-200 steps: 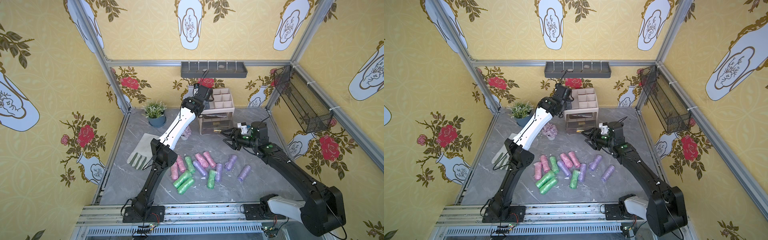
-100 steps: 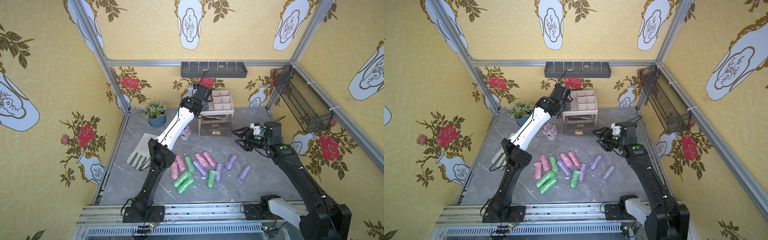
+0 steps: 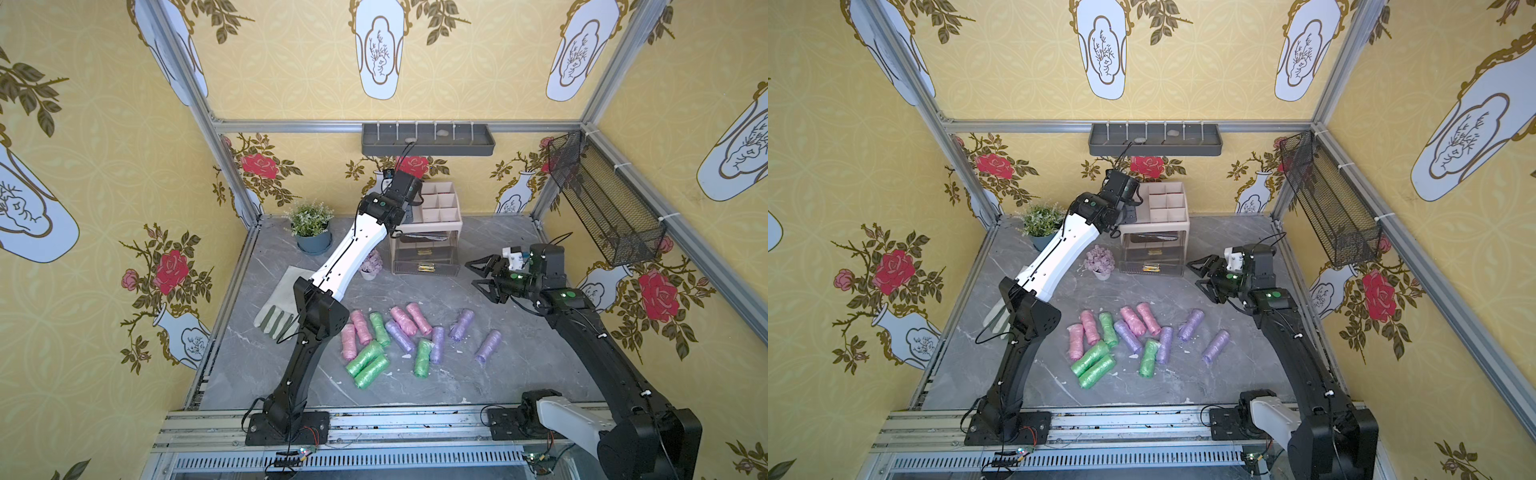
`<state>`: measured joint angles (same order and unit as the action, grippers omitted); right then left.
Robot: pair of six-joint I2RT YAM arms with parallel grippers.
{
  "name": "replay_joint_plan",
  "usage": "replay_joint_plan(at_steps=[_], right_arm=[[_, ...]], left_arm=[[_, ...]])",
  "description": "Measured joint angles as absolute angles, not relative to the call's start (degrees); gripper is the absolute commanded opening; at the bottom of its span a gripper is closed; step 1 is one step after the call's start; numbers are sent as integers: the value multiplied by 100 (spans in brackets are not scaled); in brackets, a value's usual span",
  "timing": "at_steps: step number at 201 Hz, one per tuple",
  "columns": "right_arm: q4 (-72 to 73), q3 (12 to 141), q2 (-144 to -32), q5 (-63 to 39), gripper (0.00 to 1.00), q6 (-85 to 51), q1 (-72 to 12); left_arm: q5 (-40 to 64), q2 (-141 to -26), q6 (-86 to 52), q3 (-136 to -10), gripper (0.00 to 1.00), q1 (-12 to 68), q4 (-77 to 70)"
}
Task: Sort the rolls of trash bags by color and place them into the drawer
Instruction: Adjust the storage box at the center of the board.
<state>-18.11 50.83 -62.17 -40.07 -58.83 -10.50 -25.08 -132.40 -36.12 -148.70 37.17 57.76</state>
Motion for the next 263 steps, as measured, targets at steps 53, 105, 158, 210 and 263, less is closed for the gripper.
replay_joint_plan(at_steps=[53, 105, 158, 210, 263], right_arm=[[-1962, 5081, -6171, -4007, 70, -5848, -958], [-1959, 5089, -6187, -4005, 70, -5846, -939], [-1977, 5133, -6180, -3992, 73, -5839, -895], [-2434, 5461, -6180, -3826, 74, -5706, -797], [-4071, 6420, -6683, -2580, 75, -5607, -784]], left_arm=[[-2508, -12862, -3758, -14306, 3, 3719, 5599], [-2440, -12833, -3760, -14446, 18, 3719, 5822], [-2408, -12715, -3859, -14348, 36, 3730, 5695], [-2399, -12208, -3854, -13826, 47, 3736, 5594], [-2550, -9821, -3621, -11052, 49, 3741, 4694]])
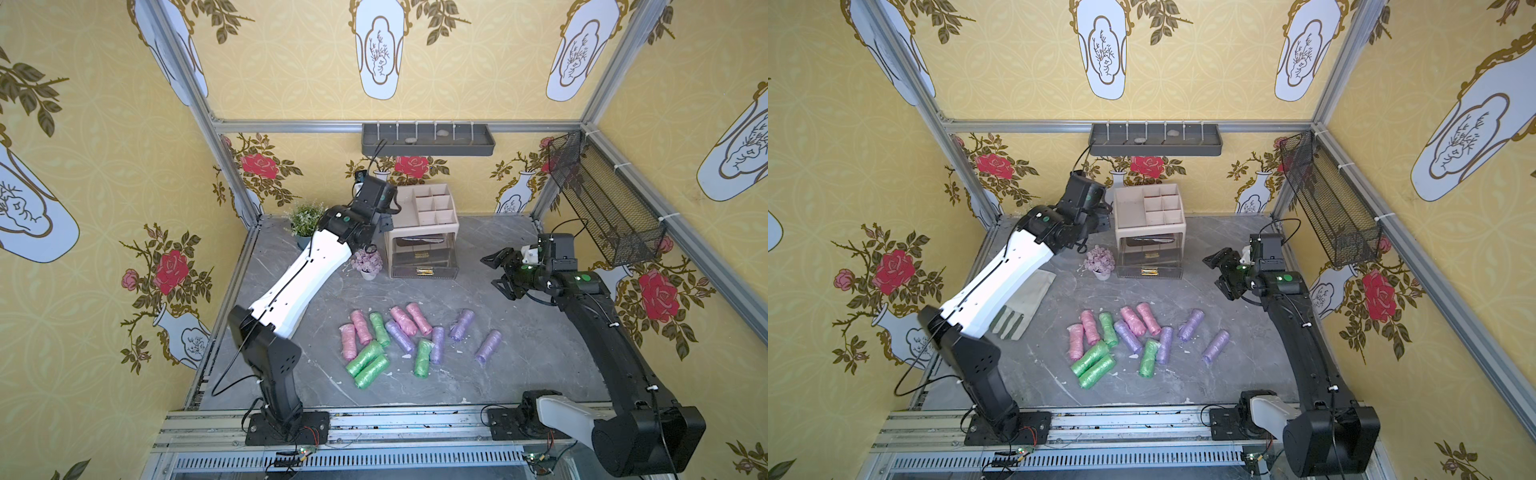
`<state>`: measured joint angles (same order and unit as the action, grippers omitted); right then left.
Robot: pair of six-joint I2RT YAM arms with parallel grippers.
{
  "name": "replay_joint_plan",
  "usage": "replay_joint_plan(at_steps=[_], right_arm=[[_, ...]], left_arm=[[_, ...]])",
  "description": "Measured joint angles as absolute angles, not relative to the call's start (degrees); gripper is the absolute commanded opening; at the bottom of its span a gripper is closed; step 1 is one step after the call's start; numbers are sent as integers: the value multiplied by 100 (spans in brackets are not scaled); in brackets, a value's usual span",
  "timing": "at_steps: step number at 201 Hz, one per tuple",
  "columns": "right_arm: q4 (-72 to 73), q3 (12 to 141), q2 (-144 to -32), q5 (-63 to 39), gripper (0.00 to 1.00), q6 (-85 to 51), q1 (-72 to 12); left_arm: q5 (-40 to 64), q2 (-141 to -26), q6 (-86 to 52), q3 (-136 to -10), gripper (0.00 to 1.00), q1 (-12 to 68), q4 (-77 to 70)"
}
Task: Sort the rolls of trash bags by color and place them into the drawer
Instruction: Adjust the storage box at the center of the board, then pick up the roll of trash bags from the center of the board.
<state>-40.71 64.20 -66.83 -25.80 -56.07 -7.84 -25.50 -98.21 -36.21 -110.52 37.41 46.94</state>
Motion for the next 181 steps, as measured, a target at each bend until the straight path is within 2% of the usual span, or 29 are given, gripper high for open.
replay_joint_plan(at_steps=[34, 67, 122, 181], right_arm=[[-4882, 6324, -6761, -1986, 70, -5570, -825], [-5439, 5780, -6427, -1286, 69, -6018, -1146], [-6143, 5284, -6534, -548, 71, -6963, -1846], [-5983, 4720, -6768, -445, 68, -7378, -1957]], left_arm=[[-2696, -8595, -3446, -9590, 48, 3658, 4331], [-2475, -7776, -3468, -8326, 47, 3166, 4285], [-1874, -7177, -3577, -6982, 51, 2408, 4311], [-1496, -6923, -3599, -6318, 53, 2018, 4298]])
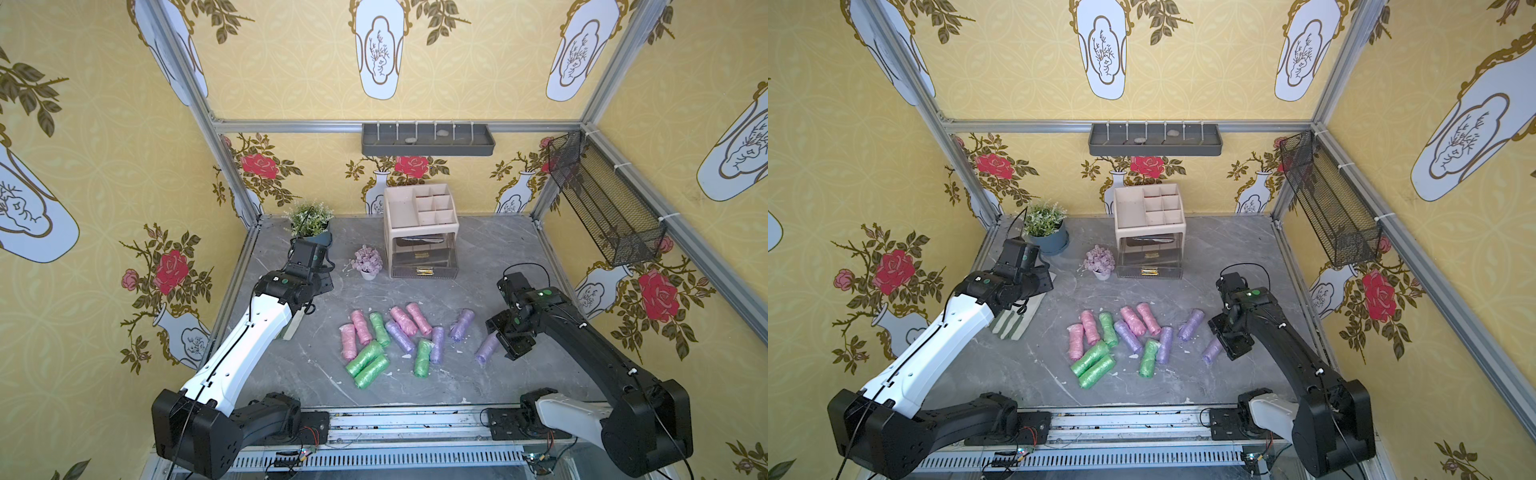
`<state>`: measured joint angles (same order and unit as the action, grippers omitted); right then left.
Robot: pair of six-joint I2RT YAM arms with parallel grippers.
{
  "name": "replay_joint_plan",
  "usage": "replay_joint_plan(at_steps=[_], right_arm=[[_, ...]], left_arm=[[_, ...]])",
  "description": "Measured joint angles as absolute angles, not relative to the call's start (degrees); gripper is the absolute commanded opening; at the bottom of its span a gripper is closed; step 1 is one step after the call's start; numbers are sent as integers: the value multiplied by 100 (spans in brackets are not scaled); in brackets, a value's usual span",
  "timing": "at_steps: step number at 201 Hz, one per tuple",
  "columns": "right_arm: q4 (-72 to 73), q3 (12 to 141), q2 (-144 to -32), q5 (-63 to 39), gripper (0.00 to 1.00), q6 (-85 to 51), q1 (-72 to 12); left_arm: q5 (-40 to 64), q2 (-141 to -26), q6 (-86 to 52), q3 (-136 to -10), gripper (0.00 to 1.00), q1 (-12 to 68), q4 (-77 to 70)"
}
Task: Sort the rolls of trash bags by color and place them into the drawer
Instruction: Pick up the roll of trash bags from the center of the board.
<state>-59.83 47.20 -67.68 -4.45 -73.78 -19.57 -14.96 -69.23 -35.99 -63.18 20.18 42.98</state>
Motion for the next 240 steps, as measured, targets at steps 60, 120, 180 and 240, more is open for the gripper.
replay_joint_plan(at_steps=[60, 120, 180, 240], right_arm=[[-5181, 4298, -7299, -580, 65, -7476, -1977], [-4615, 4158, -7808, -642, 52, -7422, -1997], [-4539, 4119, -7655, -539, 32, -7387, -1999], [-5107, 4405, -6997, -333, 24, -7581, -2324]], left_arm=[[-1326, -6864, -3483, -6095, 54, 1959, 4239], [-1216, -6831, -3369, -6025, 54, 1953, 4241], [-1199, -6818, -3275, -6073, 54, 1951, 4320], [-1184, -6761, -3148, -6189, 54, 1885, 4466]])
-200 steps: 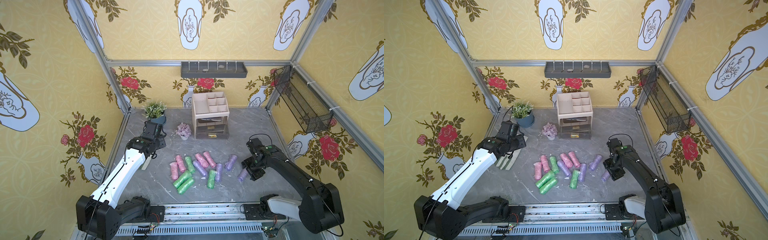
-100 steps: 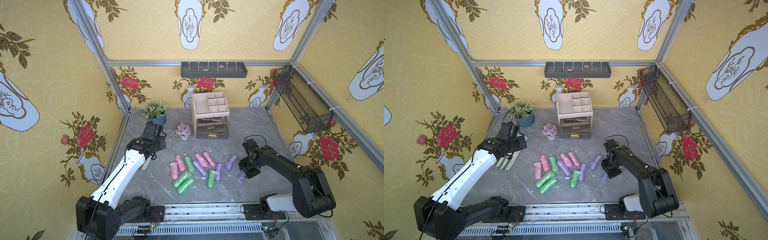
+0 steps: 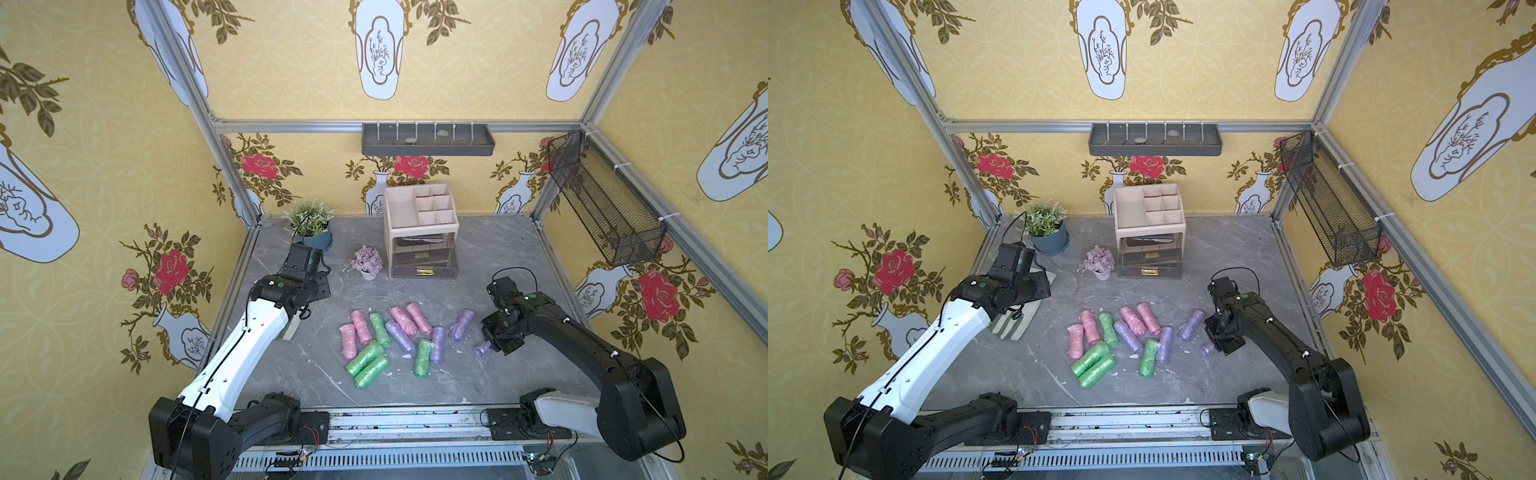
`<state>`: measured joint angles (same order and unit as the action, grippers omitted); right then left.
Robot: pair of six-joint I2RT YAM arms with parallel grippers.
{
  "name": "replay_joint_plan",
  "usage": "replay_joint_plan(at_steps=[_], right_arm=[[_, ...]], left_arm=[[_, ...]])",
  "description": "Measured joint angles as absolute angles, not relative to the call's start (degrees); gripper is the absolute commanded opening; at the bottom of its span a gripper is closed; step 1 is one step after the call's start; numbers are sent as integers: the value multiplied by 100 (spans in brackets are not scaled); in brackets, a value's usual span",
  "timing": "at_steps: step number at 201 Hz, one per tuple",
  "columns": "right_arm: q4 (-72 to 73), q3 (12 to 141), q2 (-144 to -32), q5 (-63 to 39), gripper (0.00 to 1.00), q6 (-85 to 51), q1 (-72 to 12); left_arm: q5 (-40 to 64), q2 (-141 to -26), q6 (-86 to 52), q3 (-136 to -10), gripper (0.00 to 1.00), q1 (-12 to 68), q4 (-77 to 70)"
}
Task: Sort the rolls of trash bags by color and place them into the drawer
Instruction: Pick up the roll of trash bags from the center of the board, then place the roll of trash bags in the drawer.
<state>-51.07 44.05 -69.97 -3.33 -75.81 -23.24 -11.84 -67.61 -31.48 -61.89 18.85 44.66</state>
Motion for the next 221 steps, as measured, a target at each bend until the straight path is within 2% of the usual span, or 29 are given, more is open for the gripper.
replay_joint_plan(at_steps=[49, 95, 135, 221], right_arm=[[-6333, 6370, -6549, 340, 23, -7940, -2891], [-6963, 8488, -7314, 1009, 23, -7791, -3116], [-6475, 9500, -8171, 1293, 22, -7797, -3697], [-4436, 10221, -9741, 1098, 23, -8447, -4248]], left_arm=[[-1133, -6757, -3133, -6189, 54, 1833, 4504], [-1160, -6598, -3151, -6130, 55, 1793, 4523], [-1205, -6453, -3151, -6112, 55, 1763, 4556], [-1219, -6420, -3148, -6066, 56, 1741, 4587]])
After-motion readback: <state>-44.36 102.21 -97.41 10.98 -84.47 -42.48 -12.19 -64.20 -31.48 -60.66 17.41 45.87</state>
